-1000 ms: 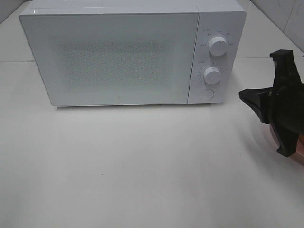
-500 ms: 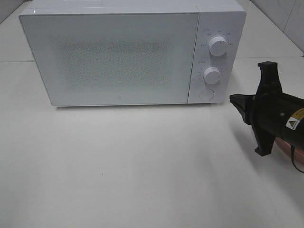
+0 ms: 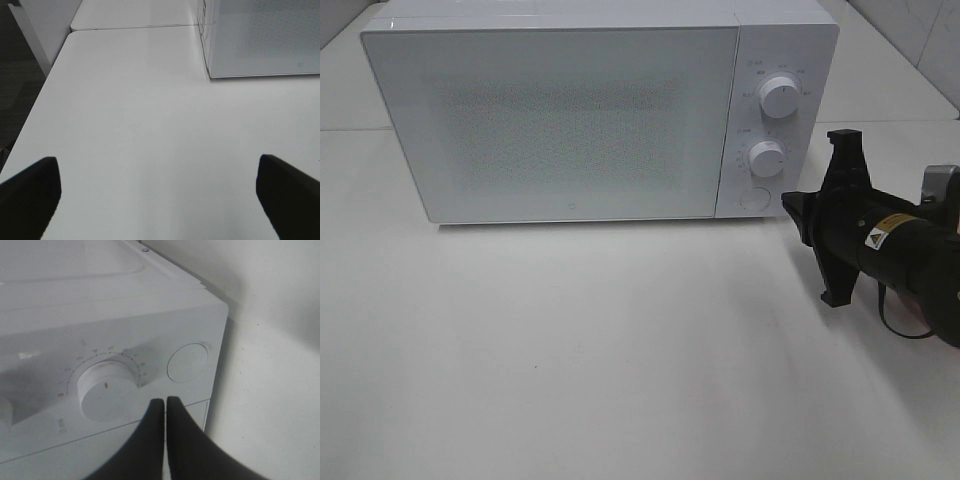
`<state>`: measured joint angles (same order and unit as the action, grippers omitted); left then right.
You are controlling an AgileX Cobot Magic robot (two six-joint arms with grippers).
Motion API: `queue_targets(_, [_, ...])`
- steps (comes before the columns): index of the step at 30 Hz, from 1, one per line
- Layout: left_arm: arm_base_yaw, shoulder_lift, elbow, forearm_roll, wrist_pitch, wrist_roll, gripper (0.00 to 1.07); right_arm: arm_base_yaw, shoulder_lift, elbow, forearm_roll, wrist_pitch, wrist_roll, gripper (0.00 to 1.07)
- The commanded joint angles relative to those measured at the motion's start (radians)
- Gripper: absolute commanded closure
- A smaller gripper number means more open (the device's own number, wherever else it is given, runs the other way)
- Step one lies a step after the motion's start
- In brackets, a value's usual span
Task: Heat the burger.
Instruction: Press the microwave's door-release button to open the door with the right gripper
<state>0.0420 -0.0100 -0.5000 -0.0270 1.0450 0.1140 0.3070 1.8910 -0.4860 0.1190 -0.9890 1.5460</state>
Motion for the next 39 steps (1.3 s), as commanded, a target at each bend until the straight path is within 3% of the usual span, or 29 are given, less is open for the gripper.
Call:
queue_targets(1, [-0.006,-0.014,0.002,0.001,-0.009,-0.006,0.07,0.002,0.019,-0.023,0.027,0.018,0.022,1.07])
queue_targets(31, [-0.006,-0.014,0.002,0.002,-0.009,-0.006,0.07,-0.001,0.240,-0.292,0.077,0.118,0.034,1.07])
queue_targets(39, [-0.006,-0.014,0.002,0.002,-0.009,-0.006,0.07,-0.001,0.248,-0.313,0.070,0.064,0.053,1.07])
